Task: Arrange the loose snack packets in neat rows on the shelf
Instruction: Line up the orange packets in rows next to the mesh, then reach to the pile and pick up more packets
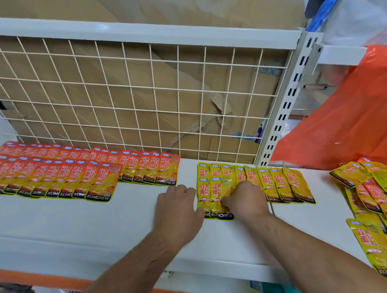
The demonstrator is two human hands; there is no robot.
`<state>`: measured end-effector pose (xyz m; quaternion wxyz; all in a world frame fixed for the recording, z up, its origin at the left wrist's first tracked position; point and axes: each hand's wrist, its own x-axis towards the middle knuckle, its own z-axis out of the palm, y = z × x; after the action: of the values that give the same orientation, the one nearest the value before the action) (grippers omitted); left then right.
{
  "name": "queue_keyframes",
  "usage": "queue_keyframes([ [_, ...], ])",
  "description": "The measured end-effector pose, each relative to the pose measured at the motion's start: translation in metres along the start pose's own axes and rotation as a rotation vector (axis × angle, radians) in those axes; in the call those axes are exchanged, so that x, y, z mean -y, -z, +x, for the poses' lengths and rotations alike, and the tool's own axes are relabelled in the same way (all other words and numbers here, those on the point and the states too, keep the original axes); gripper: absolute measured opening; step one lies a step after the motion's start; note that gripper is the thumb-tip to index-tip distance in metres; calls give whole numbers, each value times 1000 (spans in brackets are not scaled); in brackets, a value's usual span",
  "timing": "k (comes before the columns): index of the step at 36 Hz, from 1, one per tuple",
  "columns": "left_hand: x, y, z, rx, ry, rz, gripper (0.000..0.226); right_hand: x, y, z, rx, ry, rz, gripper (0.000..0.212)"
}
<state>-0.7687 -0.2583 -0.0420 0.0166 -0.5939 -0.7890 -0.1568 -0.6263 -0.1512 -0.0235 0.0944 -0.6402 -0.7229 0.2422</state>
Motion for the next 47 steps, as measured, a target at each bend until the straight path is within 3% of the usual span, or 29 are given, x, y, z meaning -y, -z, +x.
queue_keyframes([
  [9,0,3,2,-34,-98,-53,52,-4,-1,-6,-72,95,-143,27],
  [14,-11,4,4,141,-143,-72,70,-23,1,-19,-155,184,-180,27],
  [18,-32,-3,6,174,-251,-64,73,-57,10,-40,-230,318,-322,57],
  [23,-81,-10,-1,246,-381,-122,70,-106,32,-69,-103,181,-476,85],
  [27,-126,-10,-13,302,-478,-97,64,-152,47,-86,-70,100,-541,84],
  [31,-169,-13,-25,337,-524,-129,65,-184,80,-116,-128,22,-419,70],
  [43,-328,-25,-79,298,-598,-81,63,-312,165,-170,-182,11,-330,78],
  [47,-376,-33,-89,275,-593,-76,64,-358,193,-177,-192,-3,-325,71],
])
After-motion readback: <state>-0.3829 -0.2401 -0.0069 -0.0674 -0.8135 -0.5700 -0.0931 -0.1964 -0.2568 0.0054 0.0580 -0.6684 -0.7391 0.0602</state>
